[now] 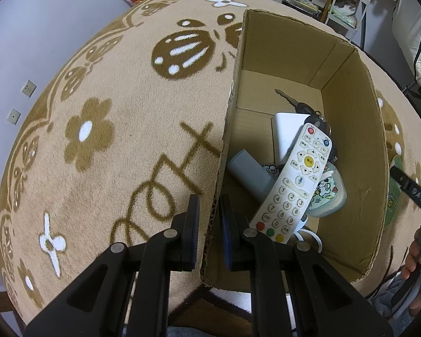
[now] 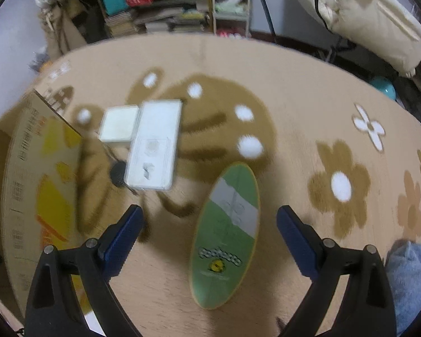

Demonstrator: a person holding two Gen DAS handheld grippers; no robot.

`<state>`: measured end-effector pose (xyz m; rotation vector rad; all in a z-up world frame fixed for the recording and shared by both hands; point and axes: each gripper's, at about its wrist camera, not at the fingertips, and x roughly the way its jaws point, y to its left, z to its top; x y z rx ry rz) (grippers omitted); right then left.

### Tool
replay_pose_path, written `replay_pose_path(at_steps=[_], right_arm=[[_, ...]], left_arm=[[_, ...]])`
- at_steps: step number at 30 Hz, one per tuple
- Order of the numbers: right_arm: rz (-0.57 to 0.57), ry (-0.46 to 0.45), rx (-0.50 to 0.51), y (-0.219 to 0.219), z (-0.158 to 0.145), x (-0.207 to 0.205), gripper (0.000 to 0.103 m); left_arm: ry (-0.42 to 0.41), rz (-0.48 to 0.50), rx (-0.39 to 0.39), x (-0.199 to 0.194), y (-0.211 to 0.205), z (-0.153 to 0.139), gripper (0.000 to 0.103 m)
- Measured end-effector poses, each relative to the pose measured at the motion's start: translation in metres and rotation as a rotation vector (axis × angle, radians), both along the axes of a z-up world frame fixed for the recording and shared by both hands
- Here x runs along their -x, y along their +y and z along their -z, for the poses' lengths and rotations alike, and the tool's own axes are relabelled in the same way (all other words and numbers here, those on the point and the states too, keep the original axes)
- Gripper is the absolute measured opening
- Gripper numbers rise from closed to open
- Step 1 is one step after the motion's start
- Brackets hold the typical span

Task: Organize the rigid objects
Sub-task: 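Move the right gripper to the green Pochacco board and grasp it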

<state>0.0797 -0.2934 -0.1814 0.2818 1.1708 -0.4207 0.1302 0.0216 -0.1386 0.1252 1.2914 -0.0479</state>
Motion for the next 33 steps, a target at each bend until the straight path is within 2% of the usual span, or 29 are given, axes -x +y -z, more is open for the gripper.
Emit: replay_pose_path(at_steps=[4,7,10,12,16,17,20,23,25,27,33], right_arm=[[0.020,0.096,-0.028,-0.003,0.020,0.000,0.094],[0.037,0.126,-0.110,-0.007,0.036,0.002,0.094],[0.029,0.128,-0.082,-0.005,0.040,0.002,0.094],[0.022,0.125,-0.063,-0.002,0.039,0.003,0.089],[0.016,0.123,-0.023,0.001,0.035,0.004,0.066],[0.020,0.118,-0.017,0.001,0.033,0.005,0.061],[-0.010,0.104,0.007,0.002,0.028,0.004,0.061],[-0.007,0.078,-0.013,0.003,0.017,0.004,0.060],[-0.019,0.055,0.018,0.007,0.006,0.006,0.060],[-0.032,0.012,0.060,0.014,-0.007,0.007,0.060],[-0.084,-0.106,0.086,0.039,-0.048,0.007,0.060]], left_arm=[[0.000,0.000,-0.001,0.000,0.000,0.001,0.014],[0.000,0.001,-0.001,0.000,0.001,0.001,0.014],[0.001,0.000,0.000,0.000,0.000,0.000,0.014],[0.001,0.000,-0.001,0.000,0.000,0.000,0.014],[0.001,0.001,-0.001,0.000,0.000,0.000,0.014],[0.001,0.001,-0.001,0.000,0.000,0.000,0.014],[0.002,0.000,0.000,0.000,0.000,0.000,0.014],[0.001,0.001,-0.001,0.000,0.000,0.000,0.014],[0.001,0.000,-0.002,0.000,0.000,0.000,0.014],[0.000,0.001,-0.004,0.000,0.000,0.000,0.014],[0.000,0.001,-0.003,0.000,0.000,0.000,0.014]])
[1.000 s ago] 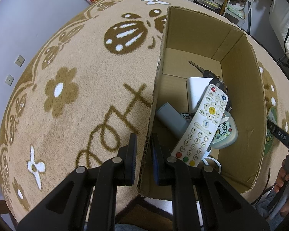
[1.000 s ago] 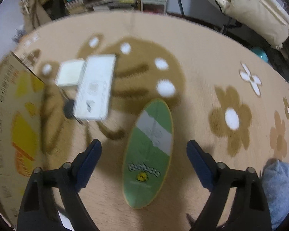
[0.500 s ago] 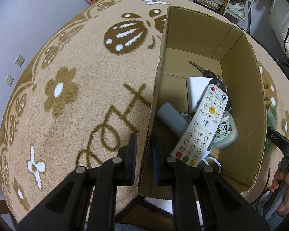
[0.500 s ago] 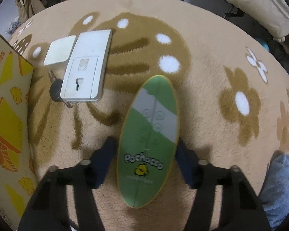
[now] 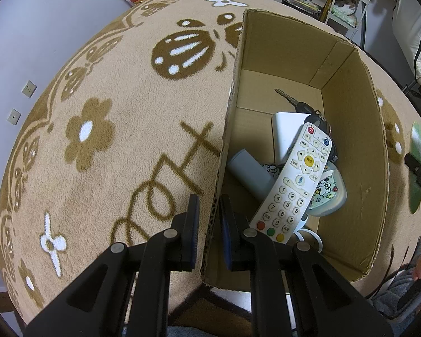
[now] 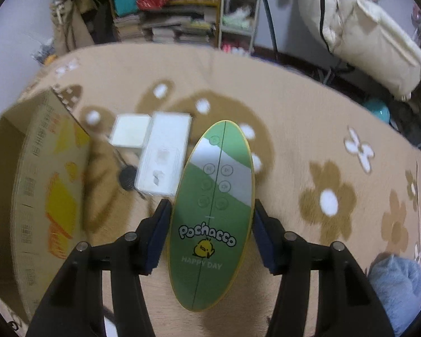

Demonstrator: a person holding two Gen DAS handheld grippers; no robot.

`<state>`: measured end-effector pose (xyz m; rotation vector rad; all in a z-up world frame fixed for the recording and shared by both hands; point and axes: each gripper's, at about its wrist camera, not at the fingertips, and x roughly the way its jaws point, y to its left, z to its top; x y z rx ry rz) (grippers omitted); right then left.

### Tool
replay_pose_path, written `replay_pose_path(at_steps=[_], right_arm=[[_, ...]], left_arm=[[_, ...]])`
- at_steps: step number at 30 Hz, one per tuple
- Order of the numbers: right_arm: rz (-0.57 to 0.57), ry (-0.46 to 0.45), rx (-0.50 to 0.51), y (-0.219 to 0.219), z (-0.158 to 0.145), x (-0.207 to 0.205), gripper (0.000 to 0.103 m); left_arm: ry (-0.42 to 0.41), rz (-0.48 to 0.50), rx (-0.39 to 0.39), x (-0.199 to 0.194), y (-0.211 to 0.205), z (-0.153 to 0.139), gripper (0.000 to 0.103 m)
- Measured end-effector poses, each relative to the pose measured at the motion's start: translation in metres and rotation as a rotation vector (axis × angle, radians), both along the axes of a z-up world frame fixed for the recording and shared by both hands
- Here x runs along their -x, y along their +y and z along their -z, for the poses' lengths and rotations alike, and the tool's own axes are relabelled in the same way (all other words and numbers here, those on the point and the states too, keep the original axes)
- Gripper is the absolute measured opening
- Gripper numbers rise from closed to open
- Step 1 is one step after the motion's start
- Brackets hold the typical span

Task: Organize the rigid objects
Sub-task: 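Move the right gripper to the green Pochacco board and grasp it, then carry the green board into the box and open the right gripper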

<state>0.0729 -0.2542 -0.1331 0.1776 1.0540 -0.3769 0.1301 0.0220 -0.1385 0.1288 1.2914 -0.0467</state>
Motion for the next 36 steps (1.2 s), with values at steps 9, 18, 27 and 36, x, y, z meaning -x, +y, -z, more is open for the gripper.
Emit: replay_pose_path(at_steps=[9,18,27,36], right_arm=[[-0.153,-0.182,-0.045,0.029,-0.041,-0.012,0.060],[-0.252,-0.275,-0.110,0.058,-0.058,-0.005,0.060],[-0.380,-0.333,-0.206,0.092,-0.062,0.000,0.060],[-0.467,-0.319,-0.202,0.118,-0.051,0.001,0.060]], left_arm=[[0.000,0.001,0.000,0.000,0.000,0.001,0.014],[0.000,0.002,-0.002,0.000,0.000,0.001,0.014],[0.000,0.002,-0.002,0.000,0.000,0.001,0.014],[0.000,0.002,-0.001,0.000,0.000,0.001,0.014]])
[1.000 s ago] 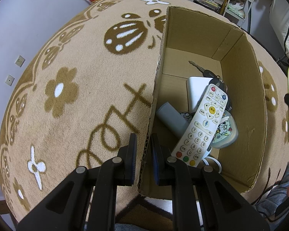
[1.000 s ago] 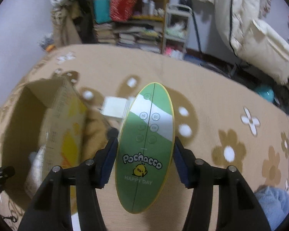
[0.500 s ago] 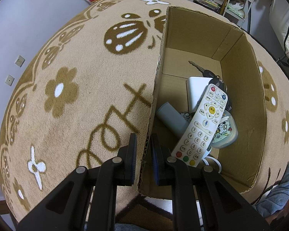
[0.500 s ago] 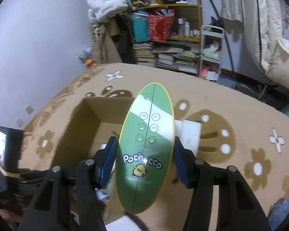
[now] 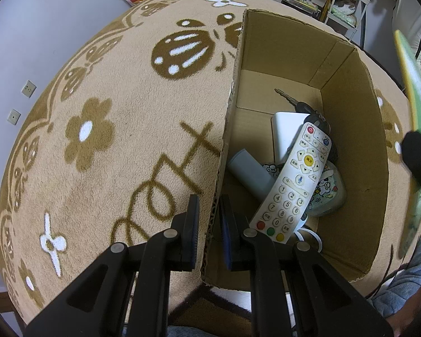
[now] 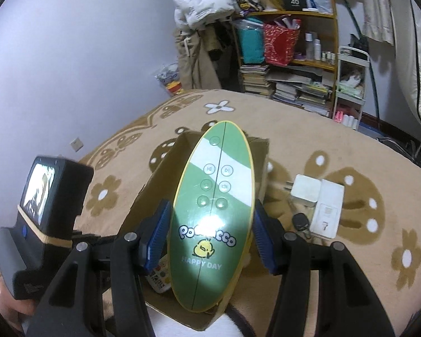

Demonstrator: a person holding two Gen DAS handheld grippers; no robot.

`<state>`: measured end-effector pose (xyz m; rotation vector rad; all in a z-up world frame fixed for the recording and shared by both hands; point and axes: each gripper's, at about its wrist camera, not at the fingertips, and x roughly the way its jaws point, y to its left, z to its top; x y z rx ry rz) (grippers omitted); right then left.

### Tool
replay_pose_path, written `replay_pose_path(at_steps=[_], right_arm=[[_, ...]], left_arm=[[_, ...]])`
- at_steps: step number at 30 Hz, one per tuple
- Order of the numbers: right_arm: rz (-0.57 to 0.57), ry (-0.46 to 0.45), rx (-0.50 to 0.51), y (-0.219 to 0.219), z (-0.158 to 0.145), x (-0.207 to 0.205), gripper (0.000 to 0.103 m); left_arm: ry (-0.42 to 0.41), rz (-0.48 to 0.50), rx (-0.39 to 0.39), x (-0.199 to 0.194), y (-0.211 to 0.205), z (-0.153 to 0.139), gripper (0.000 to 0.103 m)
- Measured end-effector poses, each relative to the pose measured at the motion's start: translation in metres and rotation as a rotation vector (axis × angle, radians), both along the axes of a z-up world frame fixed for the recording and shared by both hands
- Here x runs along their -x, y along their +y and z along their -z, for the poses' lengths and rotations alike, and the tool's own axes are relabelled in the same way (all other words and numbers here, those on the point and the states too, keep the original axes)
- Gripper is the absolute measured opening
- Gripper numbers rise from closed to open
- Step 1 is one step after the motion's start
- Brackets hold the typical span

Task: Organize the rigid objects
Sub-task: 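Carry the green board into the box and open the right gripper, then move the right gripper back toward the white switch plate and box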

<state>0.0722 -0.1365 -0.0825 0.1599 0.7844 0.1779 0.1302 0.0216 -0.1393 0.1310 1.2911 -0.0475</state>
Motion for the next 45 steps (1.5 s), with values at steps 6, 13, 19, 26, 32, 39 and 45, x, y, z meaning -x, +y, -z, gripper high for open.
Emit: replay_pose_path(at_steps=[6,13,19,26,32,39,45], right_arm=[[-0.024,0.035,0.000,0.007,0.013,-0.002,0.060],[-0.021,0.051,0.010,0.010,0.021,-0.005,0.060],[-0.014,0.051,0.013,0.010,0.023,-0.007,0.060],[0.021,0.024,0.003,0.002,0.014,-0.004,0.060],[0.091,0.016,0.001,-0.015,0.004,-0.005,0.079],[0.197,-0.005,-0.011,-0.051,-0.003,-0.010,0.098],[0.272,0.051,-0.077,-0.091,0.009,-0.019,0.098]], left_arm=[[0.002,-0.002,0.004,0.000,0.000,0.000,0.014],[0.002,-0.002,0.004,0.000,0.000,0.000,0.014],[0.000,0.001,0.001,0.002,-0.001,0.000,0.015],[0.001,0.000,0.001,0.003,-0.002,0.000,0.015],[0.001,-0.001,0.004,0.002,-0.001,0.000,0.015],[0.001,-0.001,0.002,0.002,-0.001,0.000,0.015],[0.001,0.004,-0.005,0.002,-0.002,-0.001,0.015]])
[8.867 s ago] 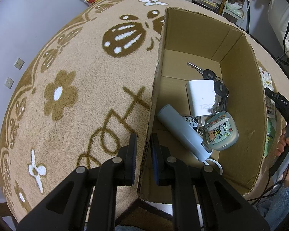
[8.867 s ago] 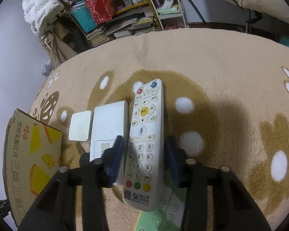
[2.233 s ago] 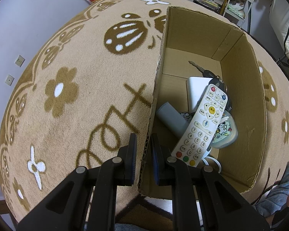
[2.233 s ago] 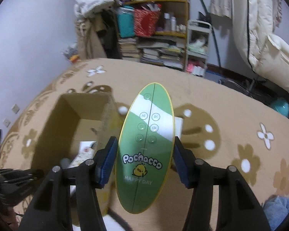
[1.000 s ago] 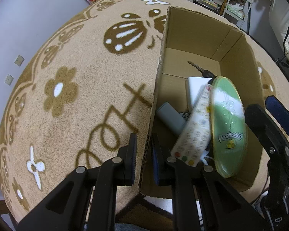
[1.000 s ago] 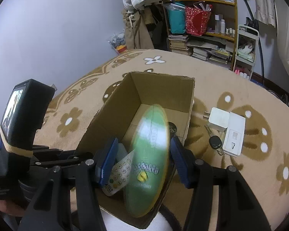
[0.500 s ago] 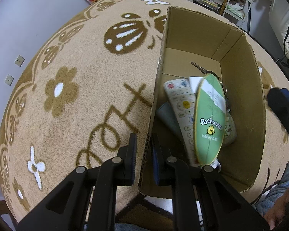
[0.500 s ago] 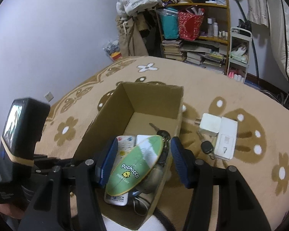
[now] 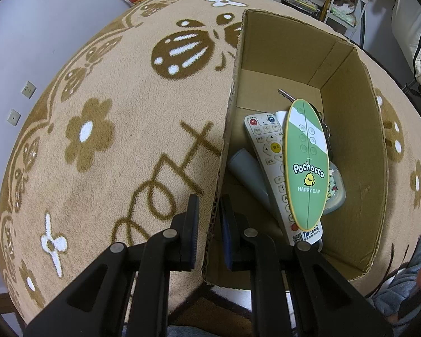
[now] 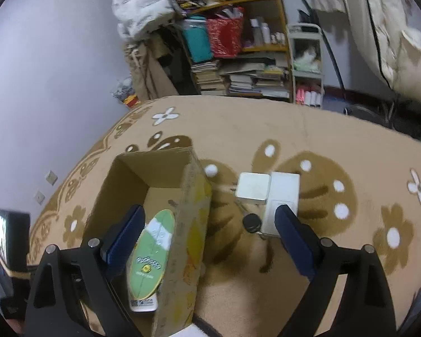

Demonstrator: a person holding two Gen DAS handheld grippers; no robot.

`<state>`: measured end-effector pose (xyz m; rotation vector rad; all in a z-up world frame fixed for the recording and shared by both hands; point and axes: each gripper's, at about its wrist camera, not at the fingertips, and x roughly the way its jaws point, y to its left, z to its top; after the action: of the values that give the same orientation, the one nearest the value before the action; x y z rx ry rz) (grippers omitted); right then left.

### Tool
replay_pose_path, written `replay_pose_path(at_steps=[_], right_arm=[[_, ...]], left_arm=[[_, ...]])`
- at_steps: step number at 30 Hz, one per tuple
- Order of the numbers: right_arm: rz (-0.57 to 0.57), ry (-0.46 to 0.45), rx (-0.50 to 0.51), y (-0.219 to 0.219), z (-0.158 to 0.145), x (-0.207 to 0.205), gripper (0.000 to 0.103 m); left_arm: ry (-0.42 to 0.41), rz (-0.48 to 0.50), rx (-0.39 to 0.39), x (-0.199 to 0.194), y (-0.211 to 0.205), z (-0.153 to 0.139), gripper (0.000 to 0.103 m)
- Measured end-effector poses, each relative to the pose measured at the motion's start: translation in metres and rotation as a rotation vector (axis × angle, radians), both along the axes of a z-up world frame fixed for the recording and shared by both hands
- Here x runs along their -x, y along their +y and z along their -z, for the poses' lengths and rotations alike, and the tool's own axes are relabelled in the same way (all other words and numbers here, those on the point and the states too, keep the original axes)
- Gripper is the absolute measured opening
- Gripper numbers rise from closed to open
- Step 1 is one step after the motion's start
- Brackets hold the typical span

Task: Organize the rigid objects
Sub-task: 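Move the right gripper back toward the white switch plate and box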

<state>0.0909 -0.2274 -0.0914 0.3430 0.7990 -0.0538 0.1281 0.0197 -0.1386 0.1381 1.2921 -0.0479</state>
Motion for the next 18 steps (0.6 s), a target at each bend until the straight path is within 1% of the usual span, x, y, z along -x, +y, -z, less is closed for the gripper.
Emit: replay_pose_path(at_steps=[7,13,18], right_arm=[[0.076,0.012,0.030,-0.030,0.010,-0.010,0.098],[0.122,0.040,-0.010,-0.049,0.028,-0.018,0.098],[0.142,0.054,-0.012,-0.058,0.043,-0.027,0.098]], left_arm=[[0.001,-0.003,0.003,0.000,0.000,-0.001,0.015],[0.001,-0.001,-0.001,-0.001,0.001,-0.001,0.015],[0.004,-0.001,0.004,-0.001,0.002,0.000,0.015]])
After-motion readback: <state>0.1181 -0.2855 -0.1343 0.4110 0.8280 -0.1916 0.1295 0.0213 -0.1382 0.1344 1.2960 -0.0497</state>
